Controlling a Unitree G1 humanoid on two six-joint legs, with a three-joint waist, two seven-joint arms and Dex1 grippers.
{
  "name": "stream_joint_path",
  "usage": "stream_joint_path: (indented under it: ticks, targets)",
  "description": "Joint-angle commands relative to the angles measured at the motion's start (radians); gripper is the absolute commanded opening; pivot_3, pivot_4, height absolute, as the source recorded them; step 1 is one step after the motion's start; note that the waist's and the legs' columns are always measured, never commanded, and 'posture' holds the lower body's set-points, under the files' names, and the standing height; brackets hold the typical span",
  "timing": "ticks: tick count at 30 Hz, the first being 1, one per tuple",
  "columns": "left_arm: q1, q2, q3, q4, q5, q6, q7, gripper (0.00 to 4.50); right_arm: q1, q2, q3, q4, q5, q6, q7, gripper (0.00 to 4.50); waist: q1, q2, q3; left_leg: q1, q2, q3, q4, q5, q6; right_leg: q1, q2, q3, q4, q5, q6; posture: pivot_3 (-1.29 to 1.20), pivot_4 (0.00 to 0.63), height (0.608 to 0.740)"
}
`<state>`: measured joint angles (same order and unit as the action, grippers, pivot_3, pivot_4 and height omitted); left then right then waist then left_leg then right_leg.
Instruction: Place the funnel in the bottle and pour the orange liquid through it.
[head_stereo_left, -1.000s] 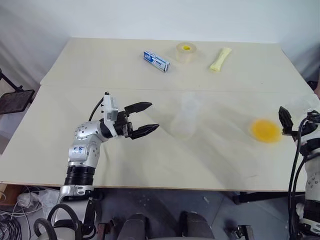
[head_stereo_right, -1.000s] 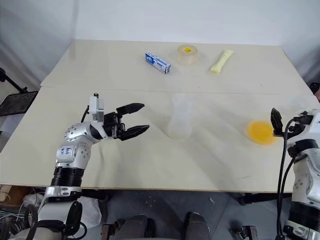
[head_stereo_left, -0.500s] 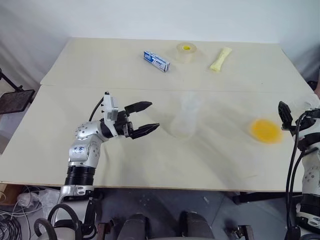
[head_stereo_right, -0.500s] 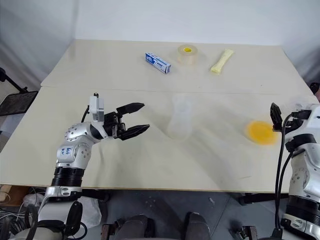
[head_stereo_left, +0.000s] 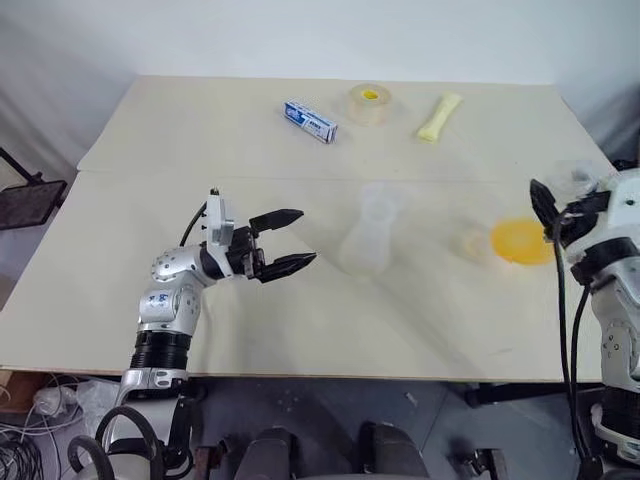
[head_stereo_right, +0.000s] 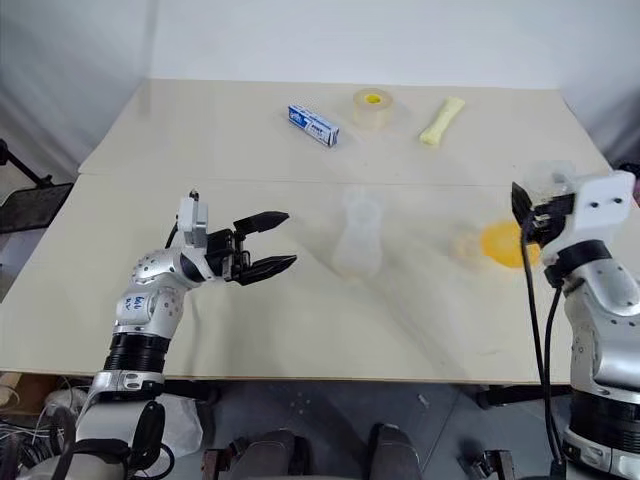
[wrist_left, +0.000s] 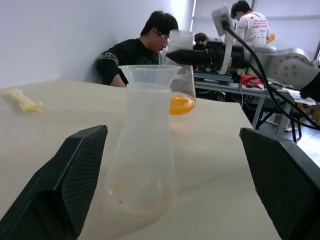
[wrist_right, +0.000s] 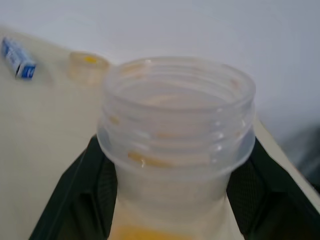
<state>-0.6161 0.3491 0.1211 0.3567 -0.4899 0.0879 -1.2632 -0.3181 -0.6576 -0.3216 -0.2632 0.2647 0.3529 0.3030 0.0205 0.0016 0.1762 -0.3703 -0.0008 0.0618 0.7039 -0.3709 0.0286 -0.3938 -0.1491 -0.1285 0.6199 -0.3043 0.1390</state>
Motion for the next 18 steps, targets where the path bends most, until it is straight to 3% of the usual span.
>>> stream_joint_path:
  ticks: [1, 9, 18]
  targets:
    - [-0.04, 0.011, 0.02, 0.037, -0.02, -0.038, -0.031, 4.5, -0.056, -0.02, 0.106, -0.118, -0.118, 0.034, -0.041, 2.47, 0.001, 0.0, 0.0, 0.0, 0.0, 0.0, 0.0, 0.0, 0.0, 0.0, 0.0, 0.0, 0.0, 0.0, 0.0, 0.0, 0.15, 0.74]
    - [-0.085, -0.007, 0.028, 0.139, -0.01, -0.116, -0.046, 4.5, -0.155, -0.039, 0.37, -0.028, -0.457, -0.197, -0.059, 2.47, -0.001, 0.0, 0.0, -0.001, -0.001, 0.002, 0.0, 0.0, 0.0, 0.0, 0.0, -0.002, 0.0, 0.0, 0.0, 0.0, 0.15, 0.74]
    - [-0.104, -0.005, 0.022, 0.145, -0.003, -0.12, -0.046, 4.5, -0.269, -0.068, 0.447, 0.098, -0.702, -0.387, -0.082, 2.47, -0.014, 0.0, 0.0, -0.002, 0.0, 0.002, -0.001, 0.0, 0.0, 0.0, 0.0, -0.004, 0.0, 0.0, 0.0, 0.0, 0.15, 0.74]
